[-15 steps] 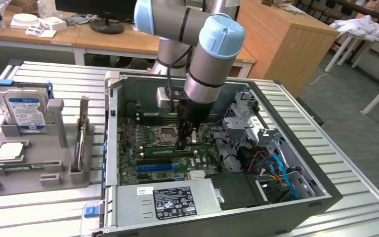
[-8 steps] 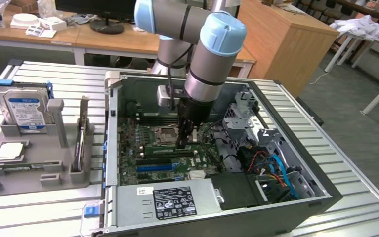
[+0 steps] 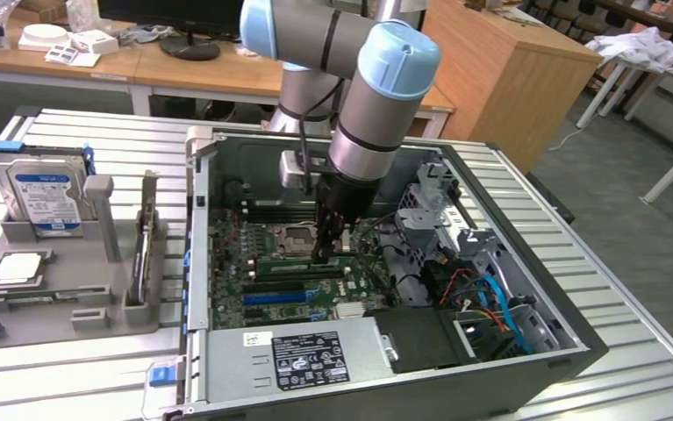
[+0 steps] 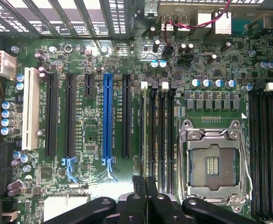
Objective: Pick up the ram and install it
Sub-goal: 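Insert the ram into the slot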
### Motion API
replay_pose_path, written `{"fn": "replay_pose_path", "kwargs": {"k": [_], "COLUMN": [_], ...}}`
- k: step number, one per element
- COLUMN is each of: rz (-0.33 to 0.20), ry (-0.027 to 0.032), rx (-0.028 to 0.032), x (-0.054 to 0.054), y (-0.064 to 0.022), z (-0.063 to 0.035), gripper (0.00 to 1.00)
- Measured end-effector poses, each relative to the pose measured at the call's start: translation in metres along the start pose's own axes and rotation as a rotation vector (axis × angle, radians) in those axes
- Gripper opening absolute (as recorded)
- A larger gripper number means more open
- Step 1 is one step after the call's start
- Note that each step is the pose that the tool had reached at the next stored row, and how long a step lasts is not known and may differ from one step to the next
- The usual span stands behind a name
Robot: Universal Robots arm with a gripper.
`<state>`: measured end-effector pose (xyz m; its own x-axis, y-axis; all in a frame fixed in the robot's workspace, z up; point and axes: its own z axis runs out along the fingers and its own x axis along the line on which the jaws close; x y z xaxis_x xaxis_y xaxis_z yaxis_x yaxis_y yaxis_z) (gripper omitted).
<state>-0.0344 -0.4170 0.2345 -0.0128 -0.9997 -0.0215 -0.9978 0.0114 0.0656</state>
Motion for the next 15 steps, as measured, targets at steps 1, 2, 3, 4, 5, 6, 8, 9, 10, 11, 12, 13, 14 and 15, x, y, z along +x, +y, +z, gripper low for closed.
{"fn": "replay_pose_path", "kwargs": {"k": [1, 2, 3, 4, 5, 6, 8, 9, 10, 11, 12, 13, 14, 15], "rz": [0.000, 0.000, 0.000, 0.000, 0.000, 0.000, 0.000, 0.000, 0.000, 0.000, 0.000, 0.000, 0.000, 0.000], "ry": [-0.0001, 0.0000, 0.0000, -0.0001, 0.0000, 0.0000, -0.0002, 0.0000, -0.0001, 0.0000, 0.0001, 0.0000, -0.0003, -0.0004], "rx": [-0.0006, -0.0007, -0.0007, -0.0007, -0.0008, -0.0007, -0.0006, -0.0007, -0.0007, -0.0007, -0.0008, -0.0008, -0.0006, -0.0006], "x": [0.0000, 0.0000, 0.0000, 0.0000, 0.0000, 0.0000, 0.0000, 0.0000, 0.0000, 0.0000, 0.0000, 0.0000, 0.0000, 0.0000], "y": [-0.0002, -0.0002, -0.0002, -0.0002, -0.0002, -0.0002, -0.0002, -0.0002, -0.0002, -0.0003, -0.0003, -0.0003, -0.0003, -0.0003], "z": [0.0000, 0.0000, 0.0000, 0.0000, 0.0000, 0.0000, 0.0005, 0.0007, 0.0009, 0.0010, 0.0010, 0.0011, 0.0014, 0.0018], "gripper": [0.11, 0.11, 0.11, 0.11, 0.11, 0.11, 0.11, 0.11, 0.11, 0.11, 0.11, 0.11, 0.11, 0.11]}}
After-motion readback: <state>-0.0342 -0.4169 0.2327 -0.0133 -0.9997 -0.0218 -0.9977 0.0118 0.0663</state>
